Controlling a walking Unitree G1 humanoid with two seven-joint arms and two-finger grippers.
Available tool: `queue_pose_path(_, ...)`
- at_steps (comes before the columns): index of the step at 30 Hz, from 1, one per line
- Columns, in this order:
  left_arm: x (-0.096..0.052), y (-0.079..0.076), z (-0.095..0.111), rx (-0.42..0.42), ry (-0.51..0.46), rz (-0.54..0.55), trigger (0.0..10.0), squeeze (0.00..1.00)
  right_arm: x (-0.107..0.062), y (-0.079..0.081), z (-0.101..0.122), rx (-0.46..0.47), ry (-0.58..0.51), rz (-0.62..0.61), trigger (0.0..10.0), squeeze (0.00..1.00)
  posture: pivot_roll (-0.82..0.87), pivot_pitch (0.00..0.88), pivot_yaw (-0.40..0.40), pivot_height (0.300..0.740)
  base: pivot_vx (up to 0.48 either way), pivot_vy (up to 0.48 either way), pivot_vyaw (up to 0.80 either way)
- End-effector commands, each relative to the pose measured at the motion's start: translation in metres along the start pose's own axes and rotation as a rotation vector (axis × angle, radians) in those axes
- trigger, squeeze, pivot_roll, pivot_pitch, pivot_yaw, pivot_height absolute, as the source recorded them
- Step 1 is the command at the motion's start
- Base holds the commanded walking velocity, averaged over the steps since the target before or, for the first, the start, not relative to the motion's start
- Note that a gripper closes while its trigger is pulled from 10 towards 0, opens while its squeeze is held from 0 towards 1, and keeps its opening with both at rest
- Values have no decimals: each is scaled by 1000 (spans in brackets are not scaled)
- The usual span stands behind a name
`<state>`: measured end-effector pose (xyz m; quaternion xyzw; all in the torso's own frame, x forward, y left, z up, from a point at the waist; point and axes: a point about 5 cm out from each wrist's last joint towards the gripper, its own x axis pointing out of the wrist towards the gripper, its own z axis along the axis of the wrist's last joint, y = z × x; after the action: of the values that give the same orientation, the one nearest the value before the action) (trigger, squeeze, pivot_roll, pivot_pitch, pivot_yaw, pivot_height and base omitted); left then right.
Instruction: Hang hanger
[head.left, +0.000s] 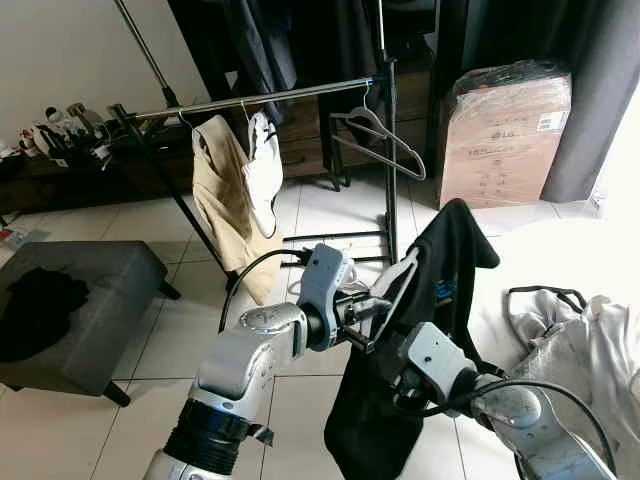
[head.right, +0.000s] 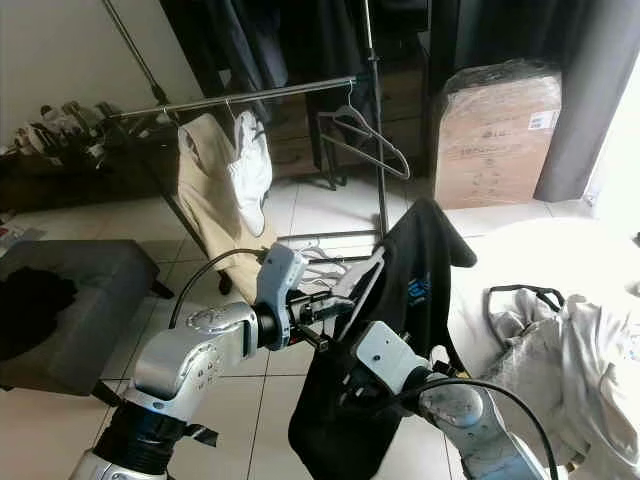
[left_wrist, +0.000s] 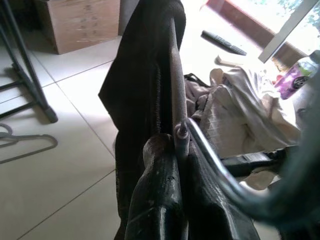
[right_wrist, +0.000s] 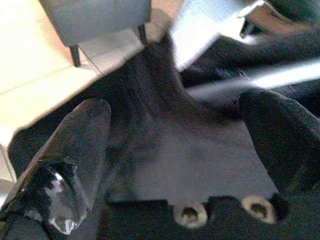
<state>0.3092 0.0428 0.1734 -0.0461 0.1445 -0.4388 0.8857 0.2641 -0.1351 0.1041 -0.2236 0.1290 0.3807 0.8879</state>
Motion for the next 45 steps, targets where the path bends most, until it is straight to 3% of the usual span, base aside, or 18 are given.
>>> queue_pose_path(1, -2, -6, 12, 27, -37, -30, 0, 0, 2, 5, 12, -16, -61, 52, 10000, 0, -175, 132, 184, 740, 0, 0, 0)
queue_pose_path(9, -3, -7, 10, 28, -18, -46, 0, 0, -4, 8, 17, -48, -88, 157, 10000, 0, -172, 140, 182, 740, 0, 0, 0)
queue_pose_path(18, -4, -10, 10, 30, -12, -66, 0, 0, -18, 28, 15, -47, -91, 397, 10000, 0, -168, 146, 181, 740, 0, 0, 0)
queue_pose_path(25, -4, -15, 8, 40, 0, -108, 0, 0, -24, 28, 16, -86, -54, 483, 10000, 0, -167, 148, 180, 740, 0, 0, 0)
queue_pose_path(31, -3, -15, 10, 35, -8, -97, 0, 0, -3, -5, 0, -164, 52, 206, 10000, 0, -163, 149, 181, 740, 0, 0, 0)
queue_pose_path(35, -4, -18, 11, 34, -9, -112, 0, 0, 4, -16, -1, -169, 51, 110, 10000, 0, -158, 150, 183, 740, 0, 0, 0)
queue_pose_path(45, -5, -27, 10, 34, 1, -152, 0, 0, 9, 4, 1, -157, 33, 293, 10000, 0, -149, 153, 184, 740, 0, 0, 0)
